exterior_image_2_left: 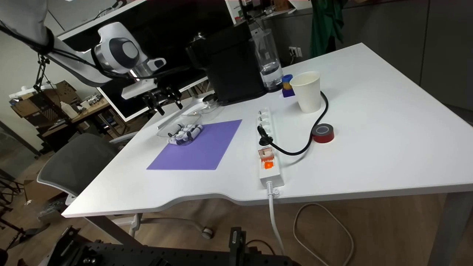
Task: Pick an object from the plastic container and put it on the table
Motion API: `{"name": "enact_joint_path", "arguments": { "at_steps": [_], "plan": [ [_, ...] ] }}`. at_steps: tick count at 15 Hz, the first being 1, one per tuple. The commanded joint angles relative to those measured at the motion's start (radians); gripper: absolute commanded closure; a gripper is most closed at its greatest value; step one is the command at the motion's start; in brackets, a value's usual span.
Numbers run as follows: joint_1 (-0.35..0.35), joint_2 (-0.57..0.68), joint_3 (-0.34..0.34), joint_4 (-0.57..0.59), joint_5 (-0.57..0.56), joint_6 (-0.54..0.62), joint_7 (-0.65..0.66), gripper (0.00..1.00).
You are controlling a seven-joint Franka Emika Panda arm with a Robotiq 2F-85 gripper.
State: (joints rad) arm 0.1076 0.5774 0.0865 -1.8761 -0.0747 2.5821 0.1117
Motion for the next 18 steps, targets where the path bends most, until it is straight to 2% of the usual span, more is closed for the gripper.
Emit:
{"name": "enact_joint_path", "arguments": {
  "at_steps": [1, 18],
  "plan": [
    [0.014, -0.001, -0.014, 0.002, 0.015, -0.002, -0.010, 0.00],
    [-0.002, 0.107, -0.014, 0.031, 0.037, 0.001, -0.055, 0.00]
  ]
}}
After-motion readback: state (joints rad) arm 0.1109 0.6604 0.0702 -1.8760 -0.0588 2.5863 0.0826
